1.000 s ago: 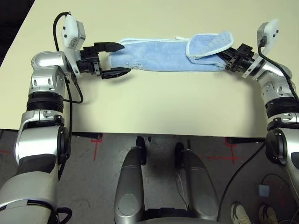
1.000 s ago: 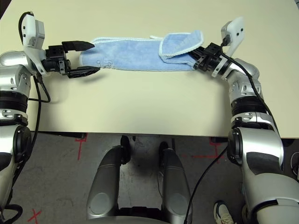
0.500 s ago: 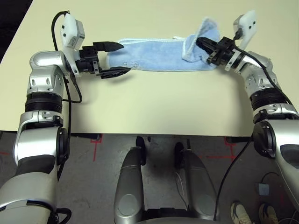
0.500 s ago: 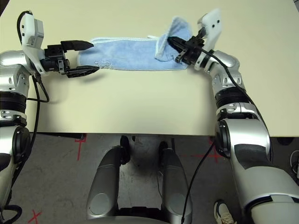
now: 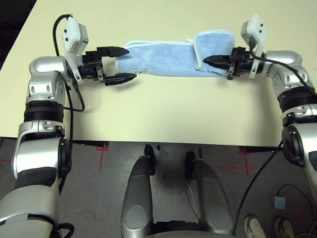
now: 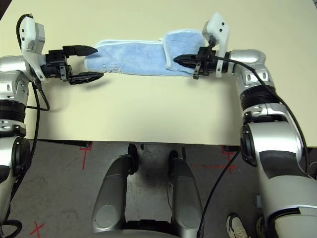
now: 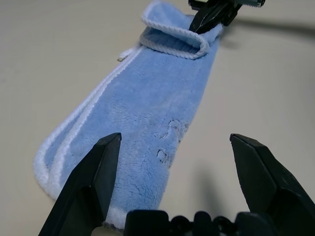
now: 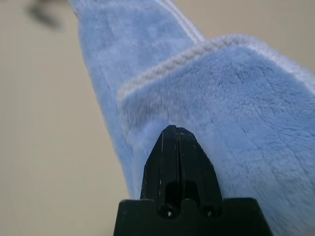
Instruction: Fold the towel and set it aside.
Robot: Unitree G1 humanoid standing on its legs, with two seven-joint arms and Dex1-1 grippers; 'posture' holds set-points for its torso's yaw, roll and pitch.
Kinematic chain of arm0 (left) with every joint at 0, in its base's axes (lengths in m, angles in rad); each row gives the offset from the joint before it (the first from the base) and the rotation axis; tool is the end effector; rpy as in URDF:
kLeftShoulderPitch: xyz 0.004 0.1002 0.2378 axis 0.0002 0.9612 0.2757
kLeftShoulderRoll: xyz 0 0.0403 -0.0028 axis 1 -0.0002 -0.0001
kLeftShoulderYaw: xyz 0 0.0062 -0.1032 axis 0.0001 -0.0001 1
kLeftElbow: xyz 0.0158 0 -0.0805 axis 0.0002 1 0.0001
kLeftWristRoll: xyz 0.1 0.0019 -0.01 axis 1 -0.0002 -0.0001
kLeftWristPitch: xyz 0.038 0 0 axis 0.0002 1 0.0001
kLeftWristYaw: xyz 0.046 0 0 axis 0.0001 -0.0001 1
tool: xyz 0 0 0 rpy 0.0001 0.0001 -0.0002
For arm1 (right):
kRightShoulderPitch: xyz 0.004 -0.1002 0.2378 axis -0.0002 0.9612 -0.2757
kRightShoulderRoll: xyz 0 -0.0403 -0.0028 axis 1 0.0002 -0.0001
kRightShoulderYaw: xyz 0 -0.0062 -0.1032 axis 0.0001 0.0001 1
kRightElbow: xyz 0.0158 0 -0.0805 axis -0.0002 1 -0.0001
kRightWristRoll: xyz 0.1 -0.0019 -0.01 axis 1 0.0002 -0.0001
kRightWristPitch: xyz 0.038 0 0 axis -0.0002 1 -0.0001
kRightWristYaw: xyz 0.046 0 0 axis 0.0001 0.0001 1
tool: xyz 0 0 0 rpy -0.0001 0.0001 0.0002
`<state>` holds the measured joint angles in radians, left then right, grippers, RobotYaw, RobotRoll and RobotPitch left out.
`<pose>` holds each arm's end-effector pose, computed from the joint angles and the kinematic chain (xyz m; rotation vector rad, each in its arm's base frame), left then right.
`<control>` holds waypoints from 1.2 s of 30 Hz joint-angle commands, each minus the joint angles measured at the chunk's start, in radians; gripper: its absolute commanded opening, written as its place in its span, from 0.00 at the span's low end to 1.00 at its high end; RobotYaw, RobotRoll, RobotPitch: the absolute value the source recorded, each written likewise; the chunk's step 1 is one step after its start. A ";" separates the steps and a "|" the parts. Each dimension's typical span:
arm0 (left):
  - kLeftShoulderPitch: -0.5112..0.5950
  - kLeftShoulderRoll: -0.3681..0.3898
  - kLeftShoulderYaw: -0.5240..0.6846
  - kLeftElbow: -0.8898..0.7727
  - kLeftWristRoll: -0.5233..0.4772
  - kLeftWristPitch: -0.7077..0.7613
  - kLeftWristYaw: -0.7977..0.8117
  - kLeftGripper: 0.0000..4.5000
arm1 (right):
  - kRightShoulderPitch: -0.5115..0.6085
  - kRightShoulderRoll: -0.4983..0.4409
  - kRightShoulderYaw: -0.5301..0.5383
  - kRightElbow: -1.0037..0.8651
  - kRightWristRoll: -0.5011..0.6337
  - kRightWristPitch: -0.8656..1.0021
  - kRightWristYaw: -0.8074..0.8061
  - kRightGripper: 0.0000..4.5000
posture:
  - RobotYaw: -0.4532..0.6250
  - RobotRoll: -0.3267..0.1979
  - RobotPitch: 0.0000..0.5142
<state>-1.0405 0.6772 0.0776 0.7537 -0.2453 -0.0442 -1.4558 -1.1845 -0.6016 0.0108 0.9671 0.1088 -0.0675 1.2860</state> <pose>0.3329 0.2789 0.2619 0.4795 -0.1748 -1.1607 0.3557 -0.2518 0.2611 -0.4918 -0.0639 1.0388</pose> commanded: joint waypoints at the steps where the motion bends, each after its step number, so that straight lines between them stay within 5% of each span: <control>1: 0.025 0.010 -0.002 -0.027 -0.008 0.006 -0.004 1.00 | -0.003 -0.031 0.018 0.013 -0.036 -0.042 0.012 0.00 | 0.45 0.62 0.76; 12: 0.029 0.005 -0.005 -0.043 -0.013 0.016 -0.005 1.00 | 0.044 0.010 0.028 0.016 -0.055 -0.098 0.009 0.00 | 0.46 0.62 0.77; 20: 0.026 -0.001 0.006 -0.048 -0.021 0.018 0.014 1.00 | -0.044 0.050 -0.141 0.077 0.093 -0.079 -0.079 0.00 | 0.46 0.62 0.77; 36: 0.016 0.003 -0.004 -0.054 -0.019 0.035 0.010 1.00 | -0.060 0.193 -0.101 0.285 -0.077 -0.119 -0.581 0.00 | 0.48 0.62 0.78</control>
<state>-1.0276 0.6742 0.0783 0.7203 -0.2534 -0.0162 -1.4358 -1.2728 -0.4127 -0.1053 1.2167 0.0566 -0.1830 0.7404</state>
